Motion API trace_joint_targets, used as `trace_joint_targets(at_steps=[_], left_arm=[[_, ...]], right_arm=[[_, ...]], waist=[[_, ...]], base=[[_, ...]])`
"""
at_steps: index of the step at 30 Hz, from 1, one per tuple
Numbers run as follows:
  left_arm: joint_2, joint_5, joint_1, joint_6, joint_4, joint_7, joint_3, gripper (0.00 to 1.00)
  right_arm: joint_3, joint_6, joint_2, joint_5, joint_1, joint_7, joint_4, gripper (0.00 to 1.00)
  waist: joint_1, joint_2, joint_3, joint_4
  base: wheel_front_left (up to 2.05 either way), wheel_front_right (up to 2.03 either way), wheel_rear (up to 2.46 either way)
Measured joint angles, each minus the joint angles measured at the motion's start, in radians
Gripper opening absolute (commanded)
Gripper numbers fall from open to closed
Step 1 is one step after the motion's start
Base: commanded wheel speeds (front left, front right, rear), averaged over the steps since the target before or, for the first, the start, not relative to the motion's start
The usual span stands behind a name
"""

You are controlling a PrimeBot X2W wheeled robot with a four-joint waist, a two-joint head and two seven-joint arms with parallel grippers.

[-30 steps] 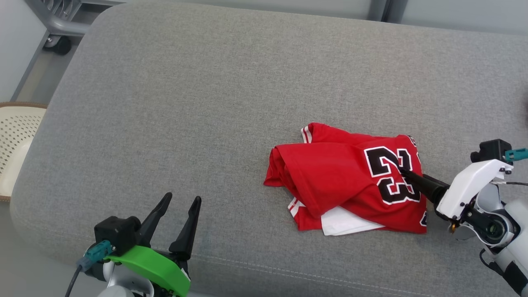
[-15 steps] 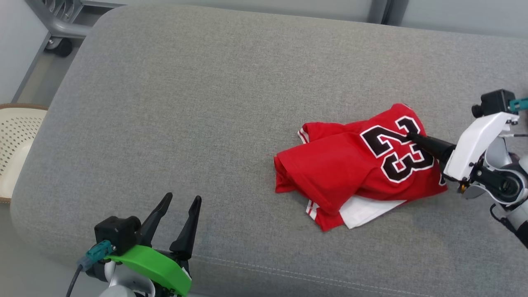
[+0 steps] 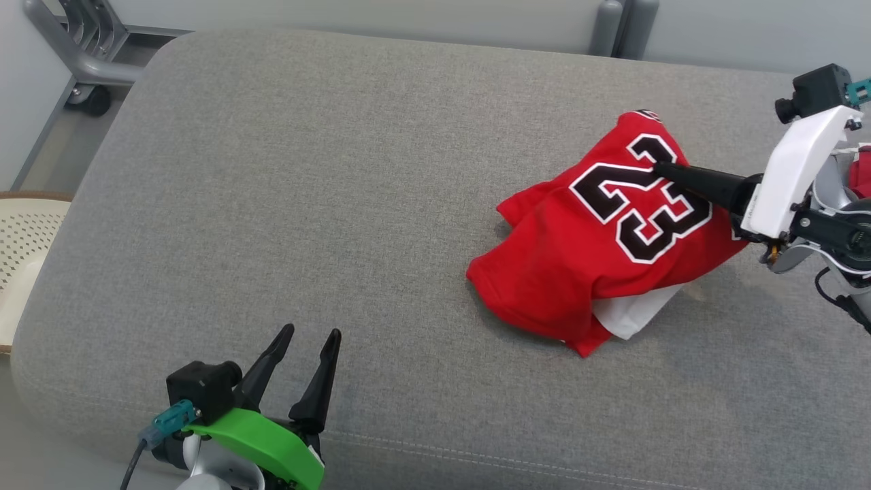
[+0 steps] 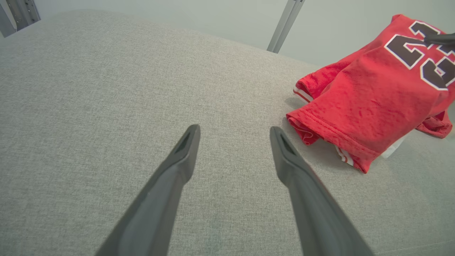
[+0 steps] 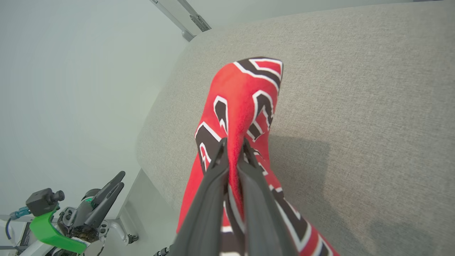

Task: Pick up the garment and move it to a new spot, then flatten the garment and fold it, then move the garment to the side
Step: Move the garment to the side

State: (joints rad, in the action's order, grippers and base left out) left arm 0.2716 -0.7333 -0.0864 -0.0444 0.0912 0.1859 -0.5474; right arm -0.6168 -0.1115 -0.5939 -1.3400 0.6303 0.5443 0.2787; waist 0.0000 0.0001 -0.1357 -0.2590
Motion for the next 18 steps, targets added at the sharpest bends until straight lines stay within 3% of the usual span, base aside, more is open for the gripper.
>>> trace_joint_targets(at_steps=[6,11,14,18], left_arm=[[0.003,0.000,0.001,0.000,0.001,0.000,0.001,1.00],[0.010,0.000,0.001,0.002,-0.001,-0.009,-0.006,1.00],[0.019,0.000,0.001,0.009,-0.002,-0.011,-0.007,1.00],[0.025,0.002,0.000,0.013,-0.003,-0.027,-0.014,1.00]], right_arm=[[0.026,0.093,-0.047,-0.026,0.010,0.054,0.053,0.00],[0.040,0.177,-0.130,0.007,0.029,0.087,0.119,0.00],[0.041,0.207,-0.163,0.026,0.053,0.111,0.137,0.00],[0.021,0.209,-0.210,0.108,0.093,0.116,0.137,0.00]], waist=[[0.0000,0.0000,-0.003,0.004],[0.0000,0.0000,-0.020,0.014],[0.0000,0.0000,-0.030,0.022],[0.0000,0.0000,-0.040,0.033]], base=[[0.00,0.00,0.00],[0.00,0.00,0.00],[0.00,0.00,0.00],[0.00,0.00,0.00]])
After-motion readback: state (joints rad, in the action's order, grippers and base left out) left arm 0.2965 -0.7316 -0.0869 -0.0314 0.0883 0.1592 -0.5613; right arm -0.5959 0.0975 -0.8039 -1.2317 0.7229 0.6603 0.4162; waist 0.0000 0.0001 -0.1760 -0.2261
